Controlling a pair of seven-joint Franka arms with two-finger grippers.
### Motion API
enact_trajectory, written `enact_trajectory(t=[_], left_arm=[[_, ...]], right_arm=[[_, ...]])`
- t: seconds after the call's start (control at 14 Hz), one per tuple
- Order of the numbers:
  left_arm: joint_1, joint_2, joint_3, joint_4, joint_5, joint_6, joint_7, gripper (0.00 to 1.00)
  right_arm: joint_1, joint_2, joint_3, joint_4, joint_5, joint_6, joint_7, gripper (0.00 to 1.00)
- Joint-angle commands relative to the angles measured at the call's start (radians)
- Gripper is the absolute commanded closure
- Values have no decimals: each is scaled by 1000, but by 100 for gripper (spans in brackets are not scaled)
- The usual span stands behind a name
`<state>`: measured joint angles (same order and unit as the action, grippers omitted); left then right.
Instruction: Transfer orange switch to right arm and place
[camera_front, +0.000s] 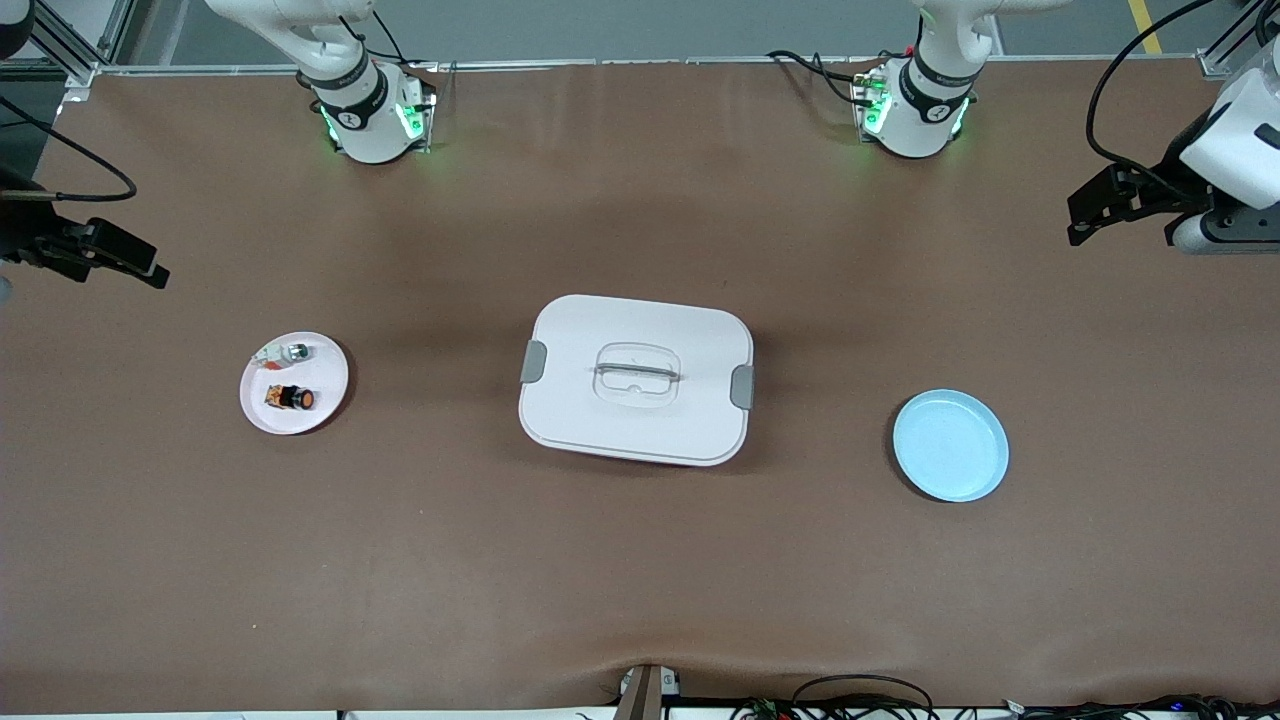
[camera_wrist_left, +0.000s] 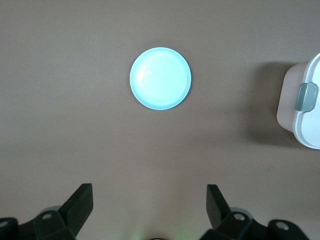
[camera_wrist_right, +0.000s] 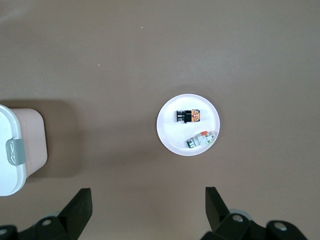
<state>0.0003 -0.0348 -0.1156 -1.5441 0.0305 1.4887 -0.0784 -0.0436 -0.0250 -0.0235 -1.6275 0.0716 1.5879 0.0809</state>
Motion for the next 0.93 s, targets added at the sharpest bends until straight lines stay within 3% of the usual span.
enact_trajectory(t=[0.0,0.85], left_arm=[[3,-13,-1,7,-17,-19,12,0],[0,-11,-1,18,-20,-25,15,0]], right_arm=[[-15,-22,4,0,20,-22,25,0],[-10,-65,10,-49,-26,10,17,0]])
